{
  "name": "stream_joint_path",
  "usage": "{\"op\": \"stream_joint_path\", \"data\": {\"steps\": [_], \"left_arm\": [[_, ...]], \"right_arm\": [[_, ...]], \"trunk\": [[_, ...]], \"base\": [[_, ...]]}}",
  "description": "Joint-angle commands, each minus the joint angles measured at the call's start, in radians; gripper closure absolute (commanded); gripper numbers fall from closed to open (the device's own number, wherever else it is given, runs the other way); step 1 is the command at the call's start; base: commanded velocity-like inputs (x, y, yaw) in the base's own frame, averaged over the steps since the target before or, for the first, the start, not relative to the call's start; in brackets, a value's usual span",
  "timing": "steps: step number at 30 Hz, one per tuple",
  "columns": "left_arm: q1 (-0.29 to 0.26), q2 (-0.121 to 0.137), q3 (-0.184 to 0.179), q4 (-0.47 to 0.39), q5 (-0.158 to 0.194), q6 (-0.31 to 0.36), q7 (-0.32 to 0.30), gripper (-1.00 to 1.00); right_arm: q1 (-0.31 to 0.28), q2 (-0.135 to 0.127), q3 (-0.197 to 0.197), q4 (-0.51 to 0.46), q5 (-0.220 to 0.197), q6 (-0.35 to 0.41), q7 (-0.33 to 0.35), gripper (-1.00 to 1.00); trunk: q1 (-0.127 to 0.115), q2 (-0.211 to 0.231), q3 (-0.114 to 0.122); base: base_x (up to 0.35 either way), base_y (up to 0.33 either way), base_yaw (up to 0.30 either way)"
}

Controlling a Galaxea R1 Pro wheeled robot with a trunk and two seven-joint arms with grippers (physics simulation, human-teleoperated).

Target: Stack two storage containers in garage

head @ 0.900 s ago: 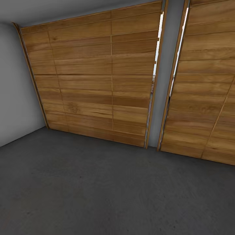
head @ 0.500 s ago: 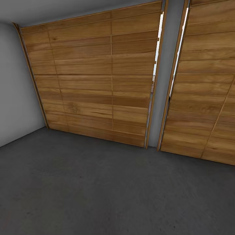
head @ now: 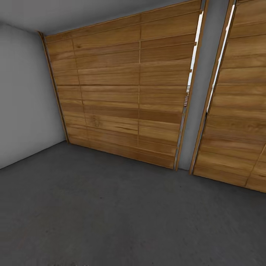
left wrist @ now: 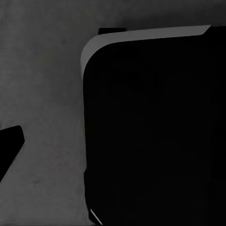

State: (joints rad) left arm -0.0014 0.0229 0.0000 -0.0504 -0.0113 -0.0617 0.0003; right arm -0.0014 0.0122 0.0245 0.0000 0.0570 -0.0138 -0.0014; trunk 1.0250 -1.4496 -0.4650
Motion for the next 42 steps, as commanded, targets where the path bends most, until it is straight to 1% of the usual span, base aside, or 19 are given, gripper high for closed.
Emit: {"op": "stream_joint_path", "data": {"steps": [1,3,11,12,18,24,38,40,41,42], "left_arm": [[0.0,0.006,-0.001,0.0,-0.001,-0.003,0.0,-1.0],[0.0,0.009,-0.001,0.0,-0.002,-0.003,0.001,-1.0],[0.0,0.005,-0.002,0.0,0.001,-0.003,0.001,-1.0],[0.0,0.005,-0.003,0.0,0.001,-0.003,0.001,-1.0],[0.0,0.01,-0.002,0.0,-0.001,-0.003,0.001,-1.0],[0.0,0.006,-0.003,0.0,0.002,-0.003,0.001,-1.0],[0.0,0.007,-0.003,0.0,0.002,-0.003,0.001,-1.0],[0.0,0.007,-0.004,0.0,0.002,-0.003,0.001,-1.0],[0.0,0.007,-0.003,0.0,0.002,-0.003,0.001,-1.0],[0.0,0.007,-0.003,0.0,0.002,-0.003,0.001,-1.0]], "right_arm": [[0.0,0.001,0.001,0.0,0.006,-0.005,0.0,-1.0],[0.0,0.002,-0.002,0.0,0.005,-0.014,-0.001,-1.0],[0.0,0.003,-0.001,0.0,0.002,-0.059,-0.002,-1.0],[0.0,0.003,-0.001,0.0,0.002,-0.092,-0.002,-1.0],[0.0,-0.002,-0.009,0.0,-0.008,-0.098,-0.002,-1.0],[0.0,0.001,-0.012,0.001,-0.013,-0.096,-0.002,-1.0],[0.0,0.003,-0.007,0.002,-0.007,-0.108,-0.003,-1.0],[0.0,0.001,-0.001,0.002,-0.005,-0.106,-0.003,-1.0],[0.0,-0.006,0.0,0.002,-0.005,-0.105,-0.002,-1.0],[0.0,-0.007,0.0,0.002,-0.005,-0.104,-0.002,-1.0]], "trunk": [[0.0,0.0,-0.001],[0.0,0.0,-0.001],[0.0,0.0,-0.001],[0.0,0.0,-0.001],[0.0,0.0,-0.001],[0.0,0.0,-0.001],[0.0,0.0,-0.001],[0.0,0.0,-0.001],[0.0,0.0,-0.001],[0.0,0.0,-0.001]], "base": [[0.0,0.0,0.295],[0.0,0.0,0.297],[0.0,0.0,0.299],[0.0,0.0,0.3],[0.0,0.0,0.3],[0.0,0.0,0.3],[0.0,0.0,0.3],[0.0,0.0,0.3],[0.0,0.0,0.3],[0.0,0.0,0.3]]}}
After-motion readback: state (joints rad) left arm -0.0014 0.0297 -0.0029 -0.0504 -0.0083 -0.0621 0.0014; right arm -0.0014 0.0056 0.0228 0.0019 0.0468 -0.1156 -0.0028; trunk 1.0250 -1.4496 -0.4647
